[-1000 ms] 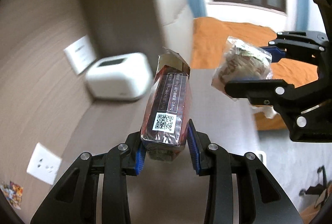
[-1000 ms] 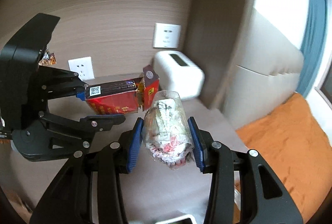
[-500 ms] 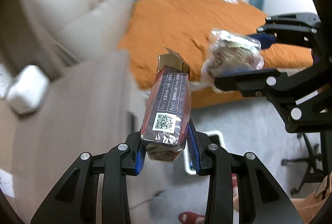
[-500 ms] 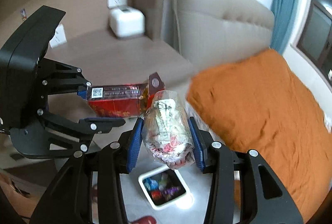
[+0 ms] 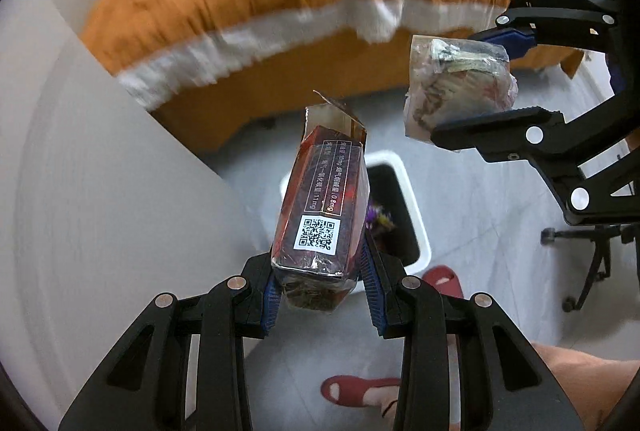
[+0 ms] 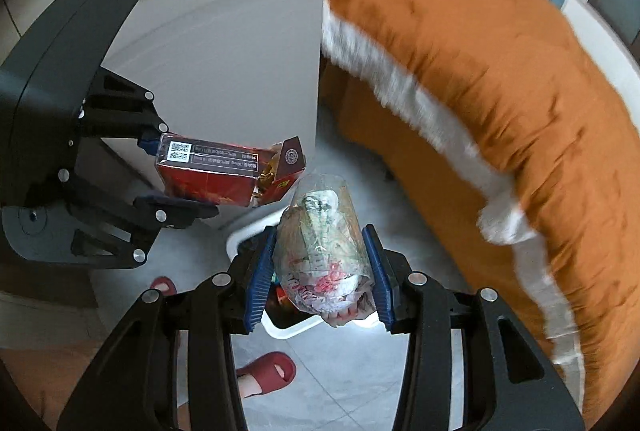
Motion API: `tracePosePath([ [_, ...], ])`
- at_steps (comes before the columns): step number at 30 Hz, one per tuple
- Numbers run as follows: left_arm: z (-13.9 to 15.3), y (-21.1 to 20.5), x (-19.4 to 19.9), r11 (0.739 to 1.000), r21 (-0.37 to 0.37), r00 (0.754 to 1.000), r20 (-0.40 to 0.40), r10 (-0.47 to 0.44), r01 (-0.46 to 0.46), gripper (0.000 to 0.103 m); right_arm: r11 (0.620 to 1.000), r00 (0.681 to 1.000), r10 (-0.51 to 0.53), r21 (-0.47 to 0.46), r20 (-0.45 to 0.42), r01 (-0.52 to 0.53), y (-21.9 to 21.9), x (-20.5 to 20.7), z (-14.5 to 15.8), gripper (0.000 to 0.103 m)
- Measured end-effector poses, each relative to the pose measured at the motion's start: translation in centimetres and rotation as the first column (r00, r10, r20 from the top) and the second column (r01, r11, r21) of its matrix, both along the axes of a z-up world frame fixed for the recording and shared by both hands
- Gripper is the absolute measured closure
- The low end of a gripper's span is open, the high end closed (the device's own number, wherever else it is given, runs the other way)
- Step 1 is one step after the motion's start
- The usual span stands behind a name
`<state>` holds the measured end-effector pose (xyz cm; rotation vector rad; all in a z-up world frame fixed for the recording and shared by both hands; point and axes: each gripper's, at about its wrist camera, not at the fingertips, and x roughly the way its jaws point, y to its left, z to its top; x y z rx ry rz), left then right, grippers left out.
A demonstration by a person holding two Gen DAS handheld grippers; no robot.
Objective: Collect trash
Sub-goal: 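Open both tools to drop the box and bag into the bin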
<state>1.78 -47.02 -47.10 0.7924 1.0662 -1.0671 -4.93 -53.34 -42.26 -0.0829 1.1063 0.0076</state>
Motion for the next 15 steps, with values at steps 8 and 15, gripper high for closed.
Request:
tracePosePath([
  [8,-11.9,-1.2,-0.1,0.999,0.026,0.995,-0.093,-0.034,0.036,0.026,0.996,0.994,0.065,-0.056,-0.084,-0.070,0.2,-0.1,-11.8,0.004],
  [15,-14.6,-0.5,-1.4,0.996,0.066,0.998,-0.023,-0.058,0.059,0.005,0.990,0.987,0.089,-0.097,-0.132,-0.102,0.5,-0.8,-15.2,0.004],
])
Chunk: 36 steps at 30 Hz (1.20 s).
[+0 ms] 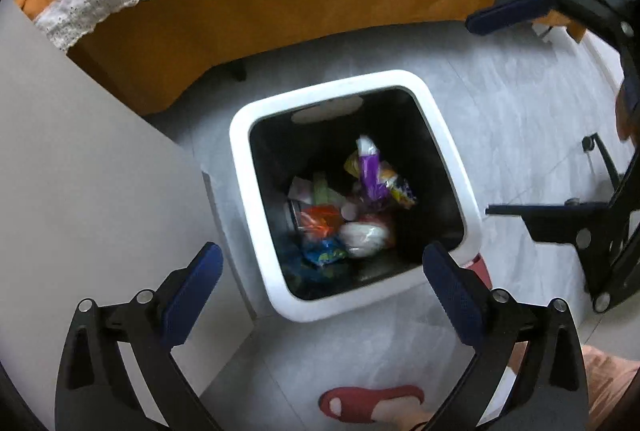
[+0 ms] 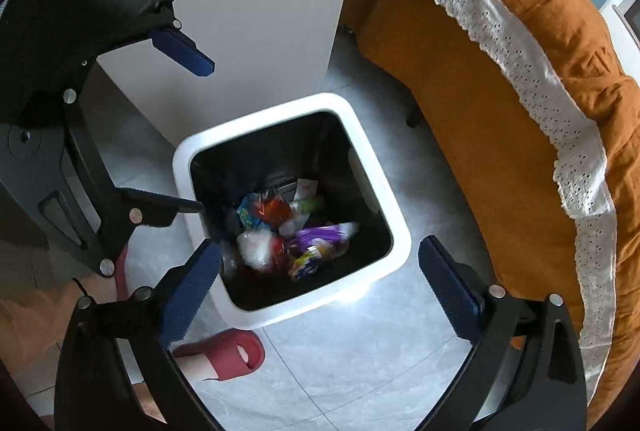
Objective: Collect trash
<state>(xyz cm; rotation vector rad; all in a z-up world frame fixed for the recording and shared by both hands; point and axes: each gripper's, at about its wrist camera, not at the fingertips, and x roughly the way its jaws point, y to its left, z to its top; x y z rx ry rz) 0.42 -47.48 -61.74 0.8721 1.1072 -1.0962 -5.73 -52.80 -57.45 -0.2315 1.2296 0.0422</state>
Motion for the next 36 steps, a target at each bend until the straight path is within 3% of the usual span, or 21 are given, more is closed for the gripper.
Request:
tracePosePath([
  [6,1.5,0.4,0.0,1.000,0.008,1.000,0.007,-0.026,0.026,0.005,1.000,1.000,-0.005,-0.001,0.007,0.005,0.3,-0.2,2.4,0.004],
  [11,6.1,0.7,0.5,1.000,-0.019,1.000,0.017,-0.022,0.022,0.005,1.000,0.999,-0.007,-0.011,0.037,0.008,0.3,-0.4,7.0,0.004],
  [17,15.4,1.0,0.7,0.996,-0.087,0.999,0.038,0.019,-0.016,0.005,1.000,0.992,-0.029,-0.008,0.123,0.030,0.5,-0.9,16.5,0.004],
  [23,26.8,2.0,0.1,0.977,-0.185,0.986,0.108,0.128,-0.106,0.005,0.994,0.958,-0.109,0.013,0.265,0.110,0.8,-1.8,27.6,0.004],
  [26,32.3,3.1,0.1,0.953,-0.240,0.961,0.156,0.228,-0.187,0.005,0.983,0.918,-0.183,0.068,0.352,0.170,1.0,-2.0,32.9,0.004],
  [29,37.7,5.1,0.5,0.916,-0.302,0.926,0.188,0.327,-0.262,0.005,0.970,0.856,-0.244,0.120,0.456,0.213,2.1,-1.9,38.6,0.004],
  [36,48.7,13.0,2.0,0.799,-0.452,0.787,0.281,0.550,-0.397,0.005,0.960,0.731,-0.279,0.170,0.622,0.222,7.3,-0.7,46.9,0.004],
])
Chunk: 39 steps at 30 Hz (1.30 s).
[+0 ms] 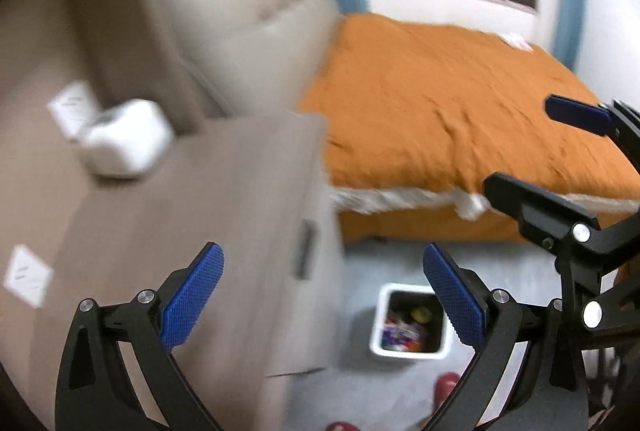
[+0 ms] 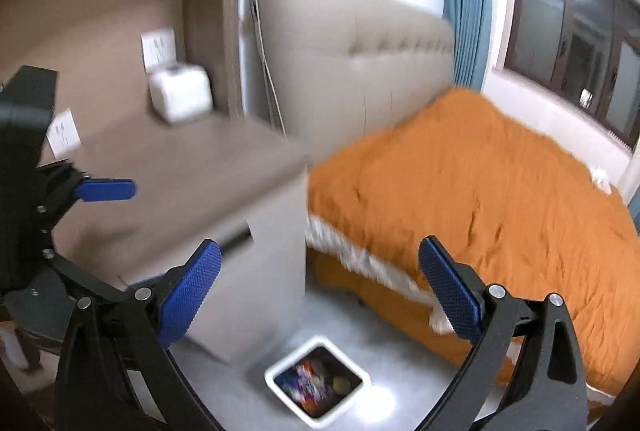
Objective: Collect trash
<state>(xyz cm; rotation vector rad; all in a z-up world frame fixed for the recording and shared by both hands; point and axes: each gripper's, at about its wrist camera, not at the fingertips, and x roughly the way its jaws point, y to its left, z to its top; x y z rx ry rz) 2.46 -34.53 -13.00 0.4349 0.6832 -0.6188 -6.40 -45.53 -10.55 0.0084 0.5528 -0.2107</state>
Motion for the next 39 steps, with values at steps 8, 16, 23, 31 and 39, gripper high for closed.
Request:
tracePosePath([
  [8,6.0,10.5,2.0,0.973,-0.047,0.967,0.106,0.230,-0.226,0.005,0.992,0.988,0.122,0.030,0.095,-0.125,8.0,4.1,4.6,0.004],
  [16,9.0,21.1,3.7,0.871,-0.185,0.879,0.064,0.472,-0.455,0.005,0.979,0.967,0.204,-0.018,0.152,-0.204,15.8,6.7,8.1,0.004],
  [23,9.7,24.8,3.8,0.838,-0.199,0.845,0.074,0.529,-0.508,0.005,0.968,0.958,0.251,-0.011,0.138,-0.252,19.7,7.6,8.5,0.004],
  [31,10.4,26.8,4.4,0.819,-0.213,0.825,0.082,0.559,-0.533,0.005,0.972,0.961,0.235,-0.011,0.146,-0.236,21.4,8.6,9.0,0.004],
  [39,10.7,27.0,5.0,0.821,-0.199,0.824,0.089,0.559,-0.535,0.005,0.976,0.964,0.217,-0.010,0.152,-0.218,21.9,9.0,9.1,0.004],
])
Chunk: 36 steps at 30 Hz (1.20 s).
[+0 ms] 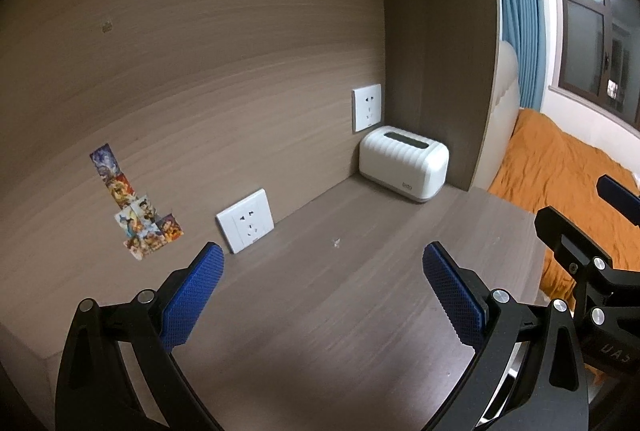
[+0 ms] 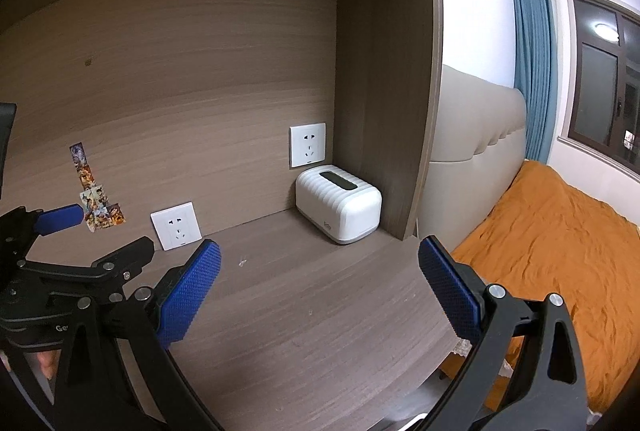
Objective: Collect trash
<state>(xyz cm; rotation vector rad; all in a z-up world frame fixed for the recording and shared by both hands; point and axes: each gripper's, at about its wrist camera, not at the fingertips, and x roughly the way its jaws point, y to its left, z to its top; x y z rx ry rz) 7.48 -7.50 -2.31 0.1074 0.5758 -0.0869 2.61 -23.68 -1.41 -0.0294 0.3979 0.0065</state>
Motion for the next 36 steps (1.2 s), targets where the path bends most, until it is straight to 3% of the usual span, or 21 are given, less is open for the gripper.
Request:
tracePosePath([
  [36,0.0,-0.1,1.8,1.000,0.009,1.000,-0.024,0.003,-0.002,0.005,0.999,0.999,-0.033,0.005,-0.016,0.033,0.2,2.1,0.0,0.004],
])
